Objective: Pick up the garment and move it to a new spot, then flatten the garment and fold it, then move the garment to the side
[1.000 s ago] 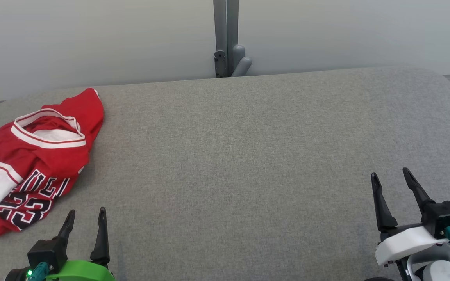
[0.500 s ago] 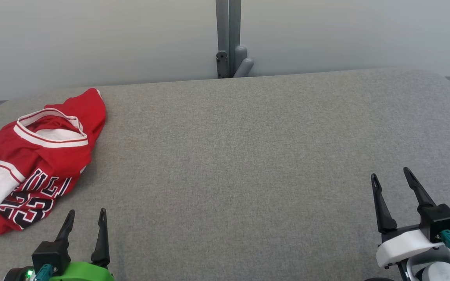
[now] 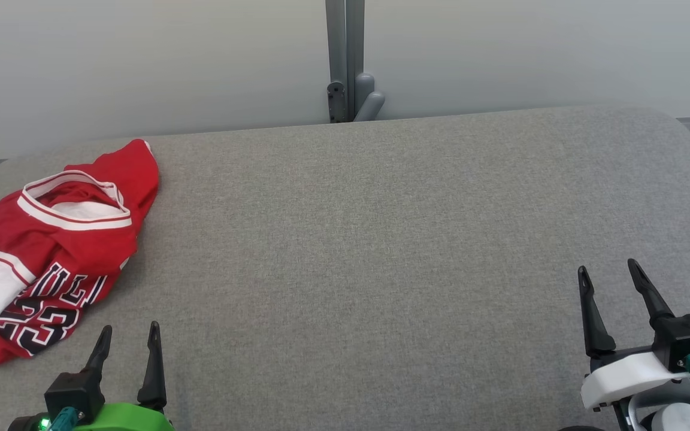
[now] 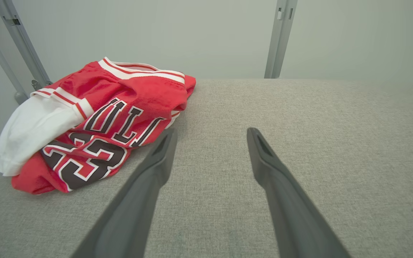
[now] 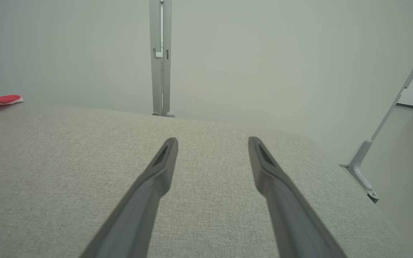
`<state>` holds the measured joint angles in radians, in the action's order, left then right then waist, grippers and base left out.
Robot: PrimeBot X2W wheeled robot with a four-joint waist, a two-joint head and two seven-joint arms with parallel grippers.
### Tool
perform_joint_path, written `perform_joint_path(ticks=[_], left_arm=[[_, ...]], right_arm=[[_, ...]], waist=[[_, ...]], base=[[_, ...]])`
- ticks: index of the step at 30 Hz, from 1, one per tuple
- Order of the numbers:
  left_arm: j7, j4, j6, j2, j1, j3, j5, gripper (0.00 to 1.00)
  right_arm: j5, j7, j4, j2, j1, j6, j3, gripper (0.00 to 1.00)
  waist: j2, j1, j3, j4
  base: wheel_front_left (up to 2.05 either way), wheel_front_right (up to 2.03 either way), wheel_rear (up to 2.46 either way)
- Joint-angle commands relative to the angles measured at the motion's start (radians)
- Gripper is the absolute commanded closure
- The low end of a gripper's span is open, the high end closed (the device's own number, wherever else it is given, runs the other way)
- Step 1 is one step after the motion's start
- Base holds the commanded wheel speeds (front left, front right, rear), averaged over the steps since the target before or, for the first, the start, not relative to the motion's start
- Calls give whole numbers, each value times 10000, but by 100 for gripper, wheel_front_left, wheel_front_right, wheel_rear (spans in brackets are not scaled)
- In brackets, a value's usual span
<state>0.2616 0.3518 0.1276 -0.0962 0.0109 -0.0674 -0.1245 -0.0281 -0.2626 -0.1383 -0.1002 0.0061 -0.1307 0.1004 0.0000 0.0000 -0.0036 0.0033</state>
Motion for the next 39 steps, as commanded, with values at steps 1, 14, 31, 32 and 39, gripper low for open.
perform_joint_path(ticks=[1, 14, 31, 32, 39], left_arm=[[45, 41, 33, 16, 126, -67, -102, 0], [44, 174, 38, -25, 183, -16, -181, 0], [30, 342, 24, -347, 135, 11, -94, 0], [30, 365, 24, -381, 122, -23, -101, 0], [30, 386, 25, -411, 124, -64, -194, 0]], right_arm=[[90, -34, -21, 38, -7, -1, 27, 0], [168, -34, -60, 71, 25, -1, 25, 0], [216, -32, -151, 258, -76, 1, -425, 0], [201, -32, -168, 261, -104, 1, -509, 0], [249, -32, -312, 257, -227, 1, -882, 0]], waist=[[0, 0, -2, -2], [0, 0, -48, 68], [0, 0, -310, 3257], [0, 0, -325, 3468], [0, 0, -384, 4266]], base=[[0, 0, 0], [0, 0, 0], [0, 0, 0], [0, 0, 0], [0, 0, 0]])
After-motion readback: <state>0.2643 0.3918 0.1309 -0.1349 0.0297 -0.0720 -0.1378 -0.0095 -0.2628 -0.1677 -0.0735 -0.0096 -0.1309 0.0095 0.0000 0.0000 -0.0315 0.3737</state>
